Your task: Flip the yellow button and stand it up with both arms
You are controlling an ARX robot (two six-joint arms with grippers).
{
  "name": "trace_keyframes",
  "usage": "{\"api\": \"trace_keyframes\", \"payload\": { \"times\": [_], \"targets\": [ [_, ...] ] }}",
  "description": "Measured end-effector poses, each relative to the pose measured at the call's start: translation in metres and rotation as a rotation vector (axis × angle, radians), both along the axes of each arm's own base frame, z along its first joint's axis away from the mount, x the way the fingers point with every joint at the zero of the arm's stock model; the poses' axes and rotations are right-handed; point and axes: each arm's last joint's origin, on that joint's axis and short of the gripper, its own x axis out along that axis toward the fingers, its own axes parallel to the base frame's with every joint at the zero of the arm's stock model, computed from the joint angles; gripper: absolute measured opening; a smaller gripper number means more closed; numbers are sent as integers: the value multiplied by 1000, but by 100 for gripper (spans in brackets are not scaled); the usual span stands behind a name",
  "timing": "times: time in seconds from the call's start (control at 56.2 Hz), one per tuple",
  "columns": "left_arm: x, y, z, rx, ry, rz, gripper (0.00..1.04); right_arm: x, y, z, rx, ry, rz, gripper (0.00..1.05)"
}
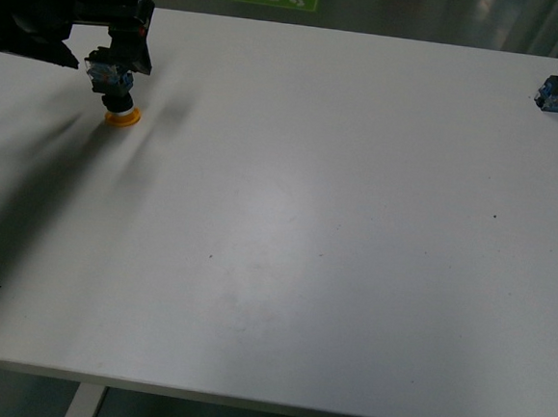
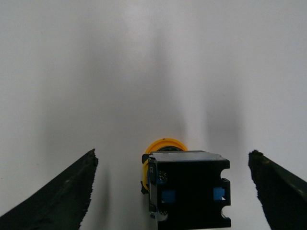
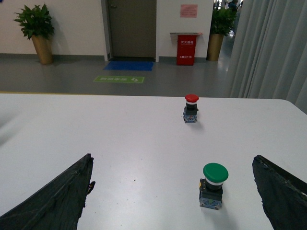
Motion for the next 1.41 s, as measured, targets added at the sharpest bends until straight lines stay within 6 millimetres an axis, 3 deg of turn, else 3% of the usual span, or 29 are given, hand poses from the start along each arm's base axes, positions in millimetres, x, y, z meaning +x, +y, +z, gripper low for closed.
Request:
{"api": "trace_keyframes", "payload": {
  "times": [0.374, 0.641, 0.801, 0.926, 1.157, 1.406],
  "targets": [
    [1, 1, -3, -13, 20, 18, 37, 0, 0, 0, 0, 0, 0, 97],
    [-9, 1, 0, -56, 23, 9, 36, 0, 0, 0, 0, 0, 0, 97],
    [-24, -4, 15, -105, -2, -18, 36, 0, 0, 0, 0, 0, 0, 97],
    [-34, -14, 31, -245, -42, -55, 36, 0, 0, 0, 0, 0, 0, 97],
    [-60, -58, 58, -658, -190, -240, 36, 0, 0, 0, 0, 0, 0, 97],
    [-90, -115, 55, -1193, -281, -293, 36, 0, 0, 0, 0, 0, 0, 97]
  ]
}}
